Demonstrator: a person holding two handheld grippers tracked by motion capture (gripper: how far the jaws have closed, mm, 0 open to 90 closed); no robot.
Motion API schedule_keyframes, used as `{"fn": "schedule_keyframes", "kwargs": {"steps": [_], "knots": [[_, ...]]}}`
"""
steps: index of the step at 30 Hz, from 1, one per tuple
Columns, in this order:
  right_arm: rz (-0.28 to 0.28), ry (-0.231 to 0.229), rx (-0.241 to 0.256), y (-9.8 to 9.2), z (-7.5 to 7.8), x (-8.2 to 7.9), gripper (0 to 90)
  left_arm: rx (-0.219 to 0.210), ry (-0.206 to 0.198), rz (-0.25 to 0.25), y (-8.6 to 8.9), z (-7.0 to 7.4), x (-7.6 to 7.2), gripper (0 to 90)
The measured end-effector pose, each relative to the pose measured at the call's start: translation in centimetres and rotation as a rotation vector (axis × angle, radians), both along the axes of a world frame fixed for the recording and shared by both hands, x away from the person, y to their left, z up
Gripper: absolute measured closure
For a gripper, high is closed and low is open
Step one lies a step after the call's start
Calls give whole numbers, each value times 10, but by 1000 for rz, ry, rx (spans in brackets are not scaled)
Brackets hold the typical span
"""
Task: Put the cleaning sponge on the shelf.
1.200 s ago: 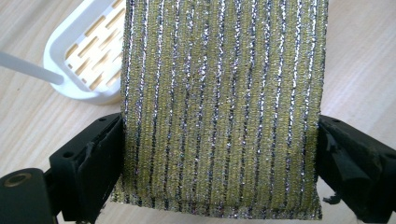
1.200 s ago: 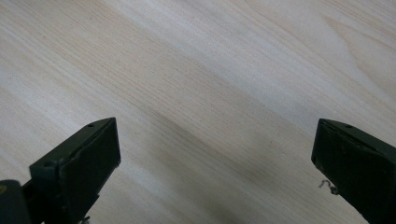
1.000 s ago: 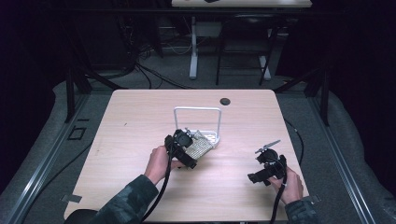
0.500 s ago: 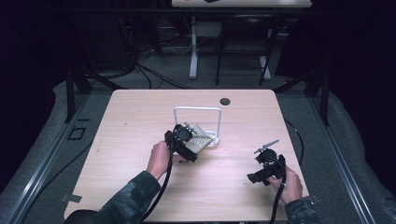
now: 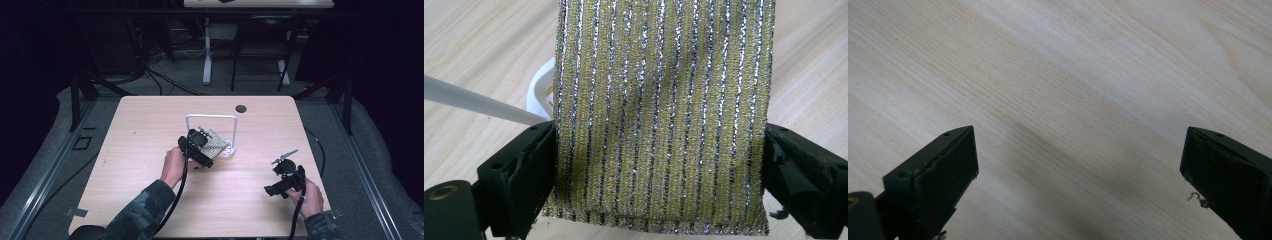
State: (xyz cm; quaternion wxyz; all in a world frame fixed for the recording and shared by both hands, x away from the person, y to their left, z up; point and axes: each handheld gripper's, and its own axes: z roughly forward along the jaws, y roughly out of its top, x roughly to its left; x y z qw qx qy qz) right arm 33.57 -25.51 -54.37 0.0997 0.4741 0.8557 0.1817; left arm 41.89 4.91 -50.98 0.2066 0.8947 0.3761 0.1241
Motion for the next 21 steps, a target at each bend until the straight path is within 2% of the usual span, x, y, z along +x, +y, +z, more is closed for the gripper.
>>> {"fn": "schedule_keyframes", "kwargs": {"steps": [21], "knots": [[0, 7, 1, 0, 0, 0, 18, 8, 0, 60, -8, -10, 17, 79]]}}
